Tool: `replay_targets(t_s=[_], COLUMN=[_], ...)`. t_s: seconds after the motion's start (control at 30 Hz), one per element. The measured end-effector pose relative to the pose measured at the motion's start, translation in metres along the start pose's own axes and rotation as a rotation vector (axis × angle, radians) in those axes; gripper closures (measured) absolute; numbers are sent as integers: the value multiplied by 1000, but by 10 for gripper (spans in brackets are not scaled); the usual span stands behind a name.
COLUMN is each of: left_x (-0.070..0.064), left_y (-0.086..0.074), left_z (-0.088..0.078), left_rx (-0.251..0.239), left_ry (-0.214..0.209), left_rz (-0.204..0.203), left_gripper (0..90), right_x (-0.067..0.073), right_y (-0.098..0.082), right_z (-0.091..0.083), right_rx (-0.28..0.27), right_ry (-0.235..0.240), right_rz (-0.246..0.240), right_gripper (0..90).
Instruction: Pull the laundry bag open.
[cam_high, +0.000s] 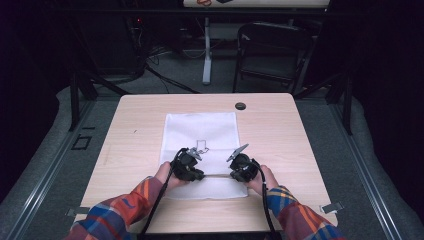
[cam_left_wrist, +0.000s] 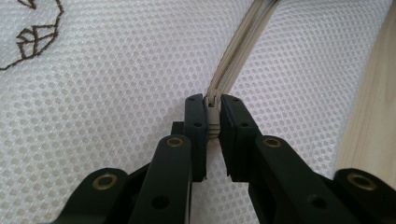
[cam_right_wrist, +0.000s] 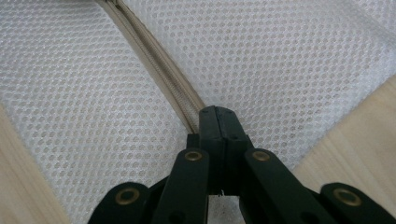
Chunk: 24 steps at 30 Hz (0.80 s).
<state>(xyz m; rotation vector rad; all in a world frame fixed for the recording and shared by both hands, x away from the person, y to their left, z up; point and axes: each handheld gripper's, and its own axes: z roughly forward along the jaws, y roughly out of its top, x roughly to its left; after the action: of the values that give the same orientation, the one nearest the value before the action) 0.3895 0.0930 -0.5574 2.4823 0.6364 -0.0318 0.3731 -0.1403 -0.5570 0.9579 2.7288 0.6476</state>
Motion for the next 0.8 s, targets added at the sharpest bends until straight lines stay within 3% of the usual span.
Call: replay_targets(t_s=[0.8], left_x=[1], left_y=[-8], left_z=[-7], left_rx=[6], left_ry=[-3], left_rz=[-8], left_gripper=[817], right_x=[2], right_y=[-2], right_z=[0], right_rx=[-17], right_ry=[-13], right_rz=[-30], right_gripper=[900])
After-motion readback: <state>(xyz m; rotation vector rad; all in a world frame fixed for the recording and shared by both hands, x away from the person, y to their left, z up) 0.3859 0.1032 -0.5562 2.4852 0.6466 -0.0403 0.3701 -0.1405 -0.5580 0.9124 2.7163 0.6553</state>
